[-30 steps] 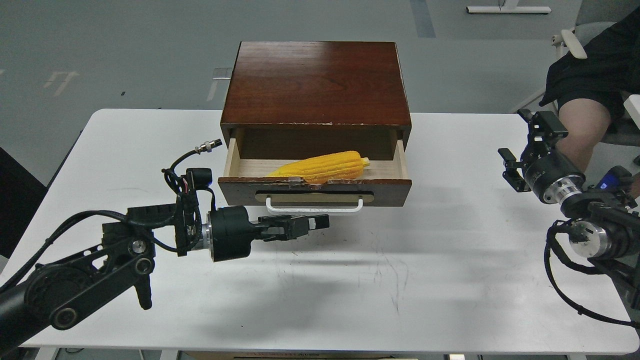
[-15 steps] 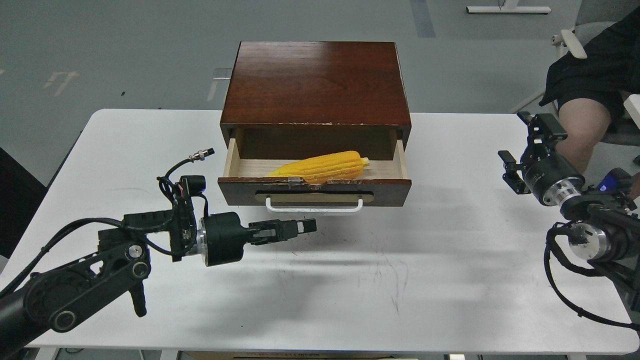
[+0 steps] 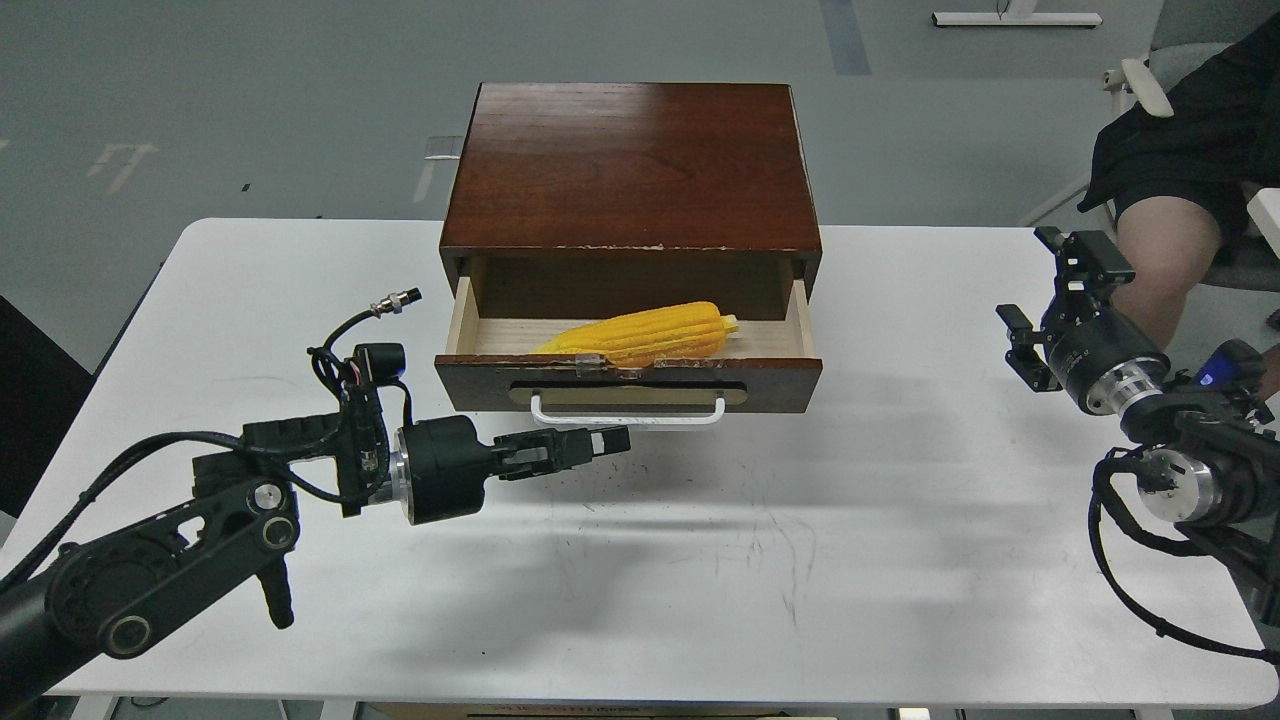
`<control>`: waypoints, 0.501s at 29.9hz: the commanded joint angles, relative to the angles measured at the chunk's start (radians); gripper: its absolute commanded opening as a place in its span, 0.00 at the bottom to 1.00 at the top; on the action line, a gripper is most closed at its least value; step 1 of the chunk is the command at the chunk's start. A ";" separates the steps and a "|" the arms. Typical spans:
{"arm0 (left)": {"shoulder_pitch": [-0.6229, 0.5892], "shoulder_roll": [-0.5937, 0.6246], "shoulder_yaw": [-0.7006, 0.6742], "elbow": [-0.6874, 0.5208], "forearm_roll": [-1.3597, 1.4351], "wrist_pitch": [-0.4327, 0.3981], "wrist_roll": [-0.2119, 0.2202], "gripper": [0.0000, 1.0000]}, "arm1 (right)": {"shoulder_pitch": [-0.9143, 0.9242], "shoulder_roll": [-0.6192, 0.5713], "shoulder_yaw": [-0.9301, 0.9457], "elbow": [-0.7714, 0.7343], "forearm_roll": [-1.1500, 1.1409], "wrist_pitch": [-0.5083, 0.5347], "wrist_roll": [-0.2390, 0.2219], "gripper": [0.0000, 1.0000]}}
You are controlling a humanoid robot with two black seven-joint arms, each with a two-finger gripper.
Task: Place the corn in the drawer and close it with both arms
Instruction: 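Position the left gripper fingers against the drawer front below the handle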
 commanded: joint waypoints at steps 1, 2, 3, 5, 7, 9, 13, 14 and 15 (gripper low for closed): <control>0.000 -0.001 -0.003 0.014 -0.004 0.011 0.001 0.00 | 0.002 0.000 0.002 0.000 0.001 0.000 0.000 1.00; 0.000 -0.001 -0.003 0.017 -0.004 0.013 0.001 0.00 | 0.002 0.000 0.000 0.000 0.001 0.000 0.000 1.00; 0.000 -0.001 -0.003 0.017 -0.004 0.013 0.001 0.00 | 0.002 0.000 0.002 0.000 0.001 0.000 0.000 1.00; -0.001 0.000 -0.003 0.019 -0.004 0.013 0.001 0.00 | 0.002 0.000 0.000 0.000 0.001 0.000 0.000 1.00; -0.001 0.002 -0.003 0.020 -0.005 0.010 -0.001 0.00 | 0.002 0.000 0.000 0.000 0.001 0.000 0.000 1.00; -0.001 0.003 -0.003 0.020 -0.007 0.000 -0.001 0.00 | 0.002 0.000 0.002 0.000 0.001 0.000 0.000 1.00; -0.001 0.017 0.006 0.017 -0.023 -0.004 -0.004 0.00 | 0.002 0.000 0.002 0.000 0.001 0.000 0.000 1.00; -0.001 0.020 0.009 0.016 -0.025 -0.004 -0.004 0.00 | 0.002 0.000 0.002 0.000 0.001 0.000 0.000 1.00; -0.001 0.020 0.009 0.016 -0.028 -0.004 -0.004 0.00 | 0.002 0.000 0.000 0.000 0.001 0.000 0.000 1.00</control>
